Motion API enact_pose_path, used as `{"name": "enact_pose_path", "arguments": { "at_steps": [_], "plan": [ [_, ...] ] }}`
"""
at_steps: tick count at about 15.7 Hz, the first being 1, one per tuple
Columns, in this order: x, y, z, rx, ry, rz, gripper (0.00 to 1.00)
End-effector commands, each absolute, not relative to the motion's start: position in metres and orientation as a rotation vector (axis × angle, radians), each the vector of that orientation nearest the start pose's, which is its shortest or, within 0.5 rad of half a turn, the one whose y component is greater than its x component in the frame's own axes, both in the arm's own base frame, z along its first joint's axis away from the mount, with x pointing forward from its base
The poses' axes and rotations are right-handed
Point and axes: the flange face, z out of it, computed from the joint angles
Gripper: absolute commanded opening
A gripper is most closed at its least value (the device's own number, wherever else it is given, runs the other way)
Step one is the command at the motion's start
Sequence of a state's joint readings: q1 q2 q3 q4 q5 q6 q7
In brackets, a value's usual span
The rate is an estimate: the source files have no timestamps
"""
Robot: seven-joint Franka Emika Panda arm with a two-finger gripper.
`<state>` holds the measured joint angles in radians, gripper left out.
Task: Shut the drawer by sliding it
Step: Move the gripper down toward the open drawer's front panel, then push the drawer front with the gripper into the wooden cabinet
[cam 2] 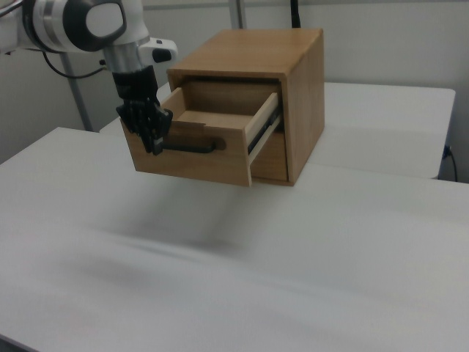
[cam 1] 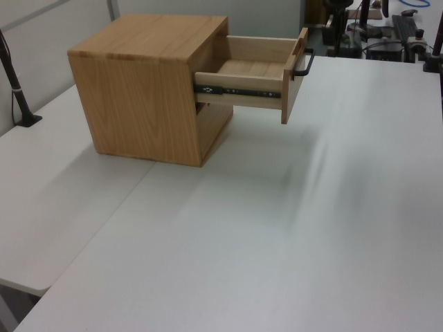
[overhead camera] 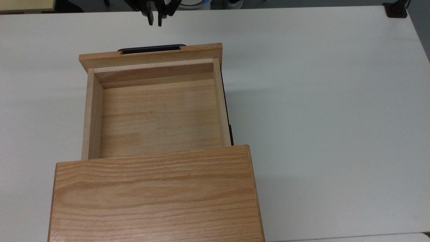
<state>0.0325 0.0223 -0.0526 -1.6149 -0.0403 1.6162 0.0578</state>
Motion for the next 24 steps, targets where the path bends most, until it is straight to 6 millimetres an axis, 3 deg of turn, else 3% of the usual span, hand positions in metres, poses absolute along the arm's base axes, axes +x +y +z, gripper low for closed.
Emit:
{"name": "enact_pose_path", "arguments": {
  "at_steps": [1,3,5,8,14,17,21,24],
  "plan": [
    [0.577,-0.012,0.582,-3.157,0.115,0.060,0.21],
    [0.588,-0.008,0.561,-3.126,0.118,0.105,0.15],
    [0.605,-0.006,0.562,-3.095,0.128,0.008,0.07],
    [0.624,-0.011,0.544,-3.095,0.149,-0.052,0.06],
    [0.676,-0.023,0.540,-3.029,0.295,-0.493,0.05],
    [0.702,-0.024,0.537,-3.020,0.304,-0.582,0.03],
    [0.728,-0.002,0.537,-2.962,0.307,-0.772,0.03],
    [0.740,0.003,0.535,-2.916,0.303,-0.933,0.03]
  ]
}}
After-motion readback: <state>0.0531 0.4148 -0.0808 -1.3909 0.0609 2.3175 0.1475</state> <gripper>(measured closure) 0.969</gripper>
